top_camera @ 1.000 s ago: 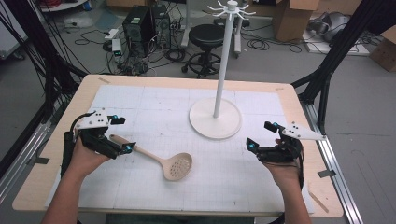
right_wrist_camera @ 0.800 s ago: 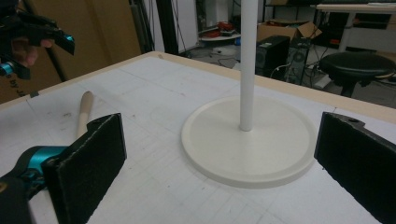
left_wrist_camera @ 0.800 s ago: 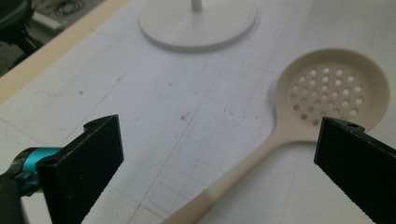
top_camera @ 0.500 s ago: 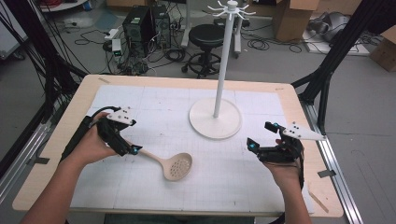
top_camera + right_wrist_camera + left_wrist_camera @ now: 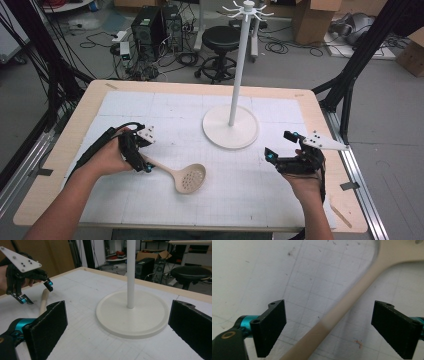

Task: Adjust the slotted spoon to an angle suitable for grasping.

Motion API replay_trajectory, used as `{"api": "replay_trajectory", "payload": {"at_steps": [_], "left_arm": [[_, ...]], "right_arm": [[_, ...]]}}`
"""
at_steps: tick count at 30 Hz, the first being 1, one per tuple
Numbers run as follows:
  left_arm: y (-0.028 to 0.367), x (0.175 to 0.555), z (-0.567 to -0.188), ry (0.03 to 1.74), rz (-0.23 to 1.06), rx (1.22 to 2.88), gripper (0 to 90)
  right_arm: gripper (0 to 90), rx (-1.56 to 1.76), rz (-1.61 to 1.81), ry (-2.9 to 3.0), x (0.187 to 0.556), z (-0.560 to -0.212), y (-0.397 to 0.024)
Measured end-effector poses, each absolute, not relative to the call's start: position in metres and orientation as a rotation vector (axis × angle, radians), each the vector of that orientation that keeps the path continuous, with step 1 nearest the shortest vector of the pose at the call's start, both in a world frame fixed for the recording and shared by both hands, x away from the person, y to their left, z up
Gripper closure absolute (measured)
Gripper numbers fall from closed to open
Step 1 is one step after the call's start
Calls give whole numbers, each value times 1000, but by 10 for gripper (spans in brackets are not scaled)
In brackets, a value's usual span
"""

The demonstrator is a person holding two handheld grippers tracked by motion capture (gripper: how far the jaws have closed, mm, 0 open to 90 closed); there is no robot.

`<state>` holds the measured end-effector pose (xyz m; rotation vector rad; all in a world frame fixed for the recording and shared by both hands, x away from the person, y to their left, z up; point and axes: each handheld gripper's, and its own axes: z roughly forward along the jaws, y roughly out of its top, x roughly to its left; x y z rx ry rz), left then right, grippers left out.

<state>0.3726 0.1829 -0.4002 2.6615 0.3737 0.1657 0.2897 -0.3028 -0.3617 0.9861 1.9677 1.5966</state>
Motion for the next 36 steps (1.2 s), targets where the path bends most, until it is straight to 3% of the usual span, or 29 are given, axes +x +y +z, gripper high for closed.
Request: {"api": "replay_trajectory", "payload": {"at_steps": [9,13,14,28,36], "left_arm": [[177,374,-411,329,156,2763,286],[177,375,-412,326,93,2766,392],[178,375,-412,322,73,2761,453],[173,369,-410,294,47,2764,692],[173,370,-409,321,6,2767,764]], "right_arm": [[9,990,1598,1967,289,-362,-304],[9,988,1595,1965,289,-362,-304],[9,990,1596,1967,289,-362,-304],[9,985,1587,1970,289,-363,-303],[9,989,1589,1970,289,-363,-303]]}}
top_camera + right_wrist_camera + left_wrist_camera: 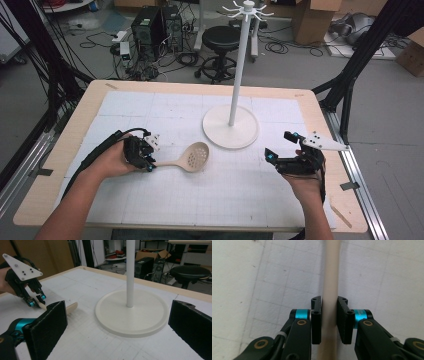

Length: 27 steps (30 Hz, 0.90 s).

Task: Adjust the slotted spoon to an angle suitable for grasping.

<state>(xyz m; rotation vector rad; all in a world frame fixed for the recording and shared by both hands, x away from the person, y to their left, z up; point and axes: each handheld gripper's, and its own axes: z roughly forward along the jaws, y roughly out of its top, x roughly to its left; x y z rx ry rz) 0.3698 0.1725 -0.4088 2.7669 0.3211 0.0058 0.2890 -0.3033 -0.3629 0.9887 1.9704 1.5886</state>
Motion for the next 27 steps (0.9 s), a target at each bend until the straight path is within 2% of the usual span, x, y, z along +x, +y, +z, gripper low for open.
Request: {"api": "replay_trajectory", "payload": {"at_steps": [12,19,27], "left_arm": [[167,366,-408,305,13,2748,765],[143,362,-410,242,-15,2721,765],[112,359,-403,154,11,2713,766]], "right_arm": [[10,991,1580,1965,289,-363,-305],[9,993,1577,1963,289,-363,-305],[9,999,1579,1965,290,-363,-304]]}}
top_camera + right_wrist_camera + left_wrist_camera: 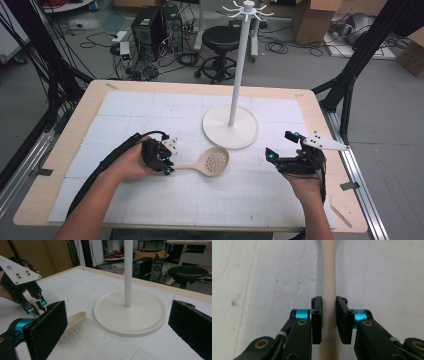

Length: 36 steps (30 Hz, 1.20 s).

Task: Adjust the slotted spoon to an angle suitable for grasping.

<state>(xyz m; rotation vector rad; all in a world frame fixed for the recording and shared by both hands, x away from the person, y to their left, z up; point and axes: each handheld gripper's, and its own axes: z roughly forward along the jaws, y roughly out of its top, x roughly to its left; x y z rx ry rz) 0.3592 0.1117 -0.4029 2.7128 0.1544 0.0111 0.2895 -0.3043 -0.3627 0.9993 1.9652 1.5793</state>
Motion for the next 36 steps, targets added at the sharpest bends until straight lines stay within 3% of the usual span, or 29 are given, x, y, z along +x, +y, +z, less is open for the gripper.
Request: {"api": "replay_trajectory", "payload": {"at_steps": [23,36], "left_arm": [[-1,357,-405,-69,-8,2679,765],[-31,355,-414,-121,-20,2663,764]], "right_arm": [[10,993,1595,1932,287,-358,-312],[10,1000,1595,1922,286,-358,-316]]}}
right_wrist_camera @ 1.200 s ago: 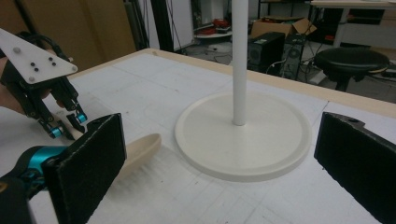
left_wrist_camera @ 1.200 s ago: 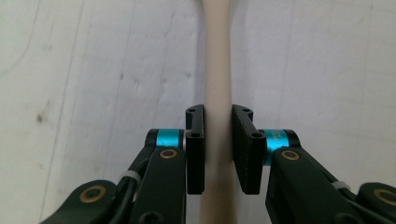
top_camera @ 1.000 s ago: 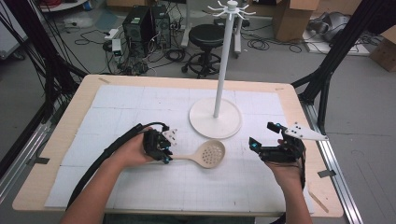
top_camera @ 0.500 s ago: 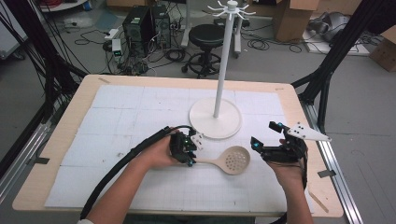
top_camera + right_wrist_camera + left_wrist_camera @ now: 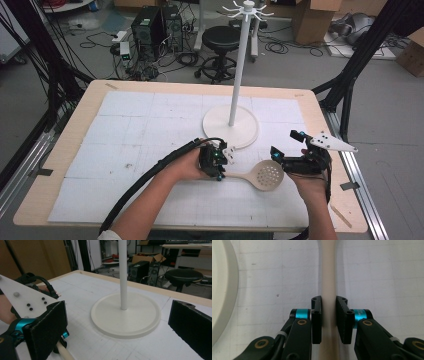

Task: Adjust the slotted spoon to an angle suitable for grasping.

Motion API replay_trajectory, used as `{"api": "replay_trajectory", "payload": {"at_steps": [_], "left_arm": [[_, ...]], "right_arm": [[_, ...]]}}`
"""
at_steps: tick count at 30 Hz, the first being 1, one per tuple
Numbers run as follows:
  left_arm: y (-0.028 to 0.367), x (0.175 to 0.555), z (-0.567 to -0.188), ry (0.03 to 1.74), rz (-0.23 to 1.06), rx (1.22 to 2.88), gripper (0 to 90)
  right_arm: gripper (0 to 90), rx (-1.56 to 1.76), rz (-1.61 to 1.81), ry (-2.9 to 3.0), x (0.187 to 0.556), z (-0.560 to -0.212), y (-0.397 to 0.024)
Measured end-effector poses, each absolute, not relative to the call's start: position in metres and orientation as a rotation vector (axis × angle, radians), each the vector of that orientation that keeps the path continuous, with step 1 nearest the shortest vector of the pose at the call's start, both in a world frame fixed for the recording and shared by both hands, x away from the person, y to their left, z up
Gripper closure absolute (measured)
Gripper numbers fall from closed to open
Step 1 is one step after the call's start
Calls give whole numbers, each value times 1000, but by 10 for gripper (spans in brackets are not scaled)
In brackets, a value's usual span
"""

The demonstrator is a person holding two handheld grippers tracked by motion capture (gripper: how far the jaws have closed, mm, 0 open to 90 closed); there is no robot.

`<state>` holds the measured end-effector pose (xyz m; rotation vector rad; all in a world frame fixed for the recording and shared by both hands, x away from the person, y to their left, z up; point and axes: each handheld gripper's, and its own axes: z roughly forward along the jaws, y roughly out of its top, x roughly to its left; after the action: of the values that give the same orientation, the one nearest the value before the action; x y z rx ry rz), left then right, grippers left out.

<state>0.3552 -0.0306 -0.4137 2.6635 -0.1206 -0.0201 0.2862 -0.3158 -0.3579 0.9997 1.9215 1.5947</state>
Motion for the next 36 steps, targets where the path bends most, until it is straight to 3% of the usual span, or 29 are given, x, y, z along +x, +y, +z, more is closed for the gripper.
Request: {"api": "replay_trajectory", "payload": {"at_steps": [4,7,11,18,27,36], "left_arm": [[-30,356,-414,-110,-28,2661,755],[-29,355,-414,-96,0,2660,583],[-19,357,-407,-61,17,2645,500],[16,356,-377,10,77,2467,351],[58,348,-357,64,153,2337,305],[111,333,-364,182,190,2214,260]], "right_arm": [[10,1013,1596,1918,286,-359,-318],[9,1014,1595,1914,286,-359,-319],[10,1011,1597,1912,285,-358,-320],[9,1011,1594,1916,285,-358,-319],[9,1008,1588,1914,284,-358,-319],[9,1001,1579,1925,284,-358,-316]]}}
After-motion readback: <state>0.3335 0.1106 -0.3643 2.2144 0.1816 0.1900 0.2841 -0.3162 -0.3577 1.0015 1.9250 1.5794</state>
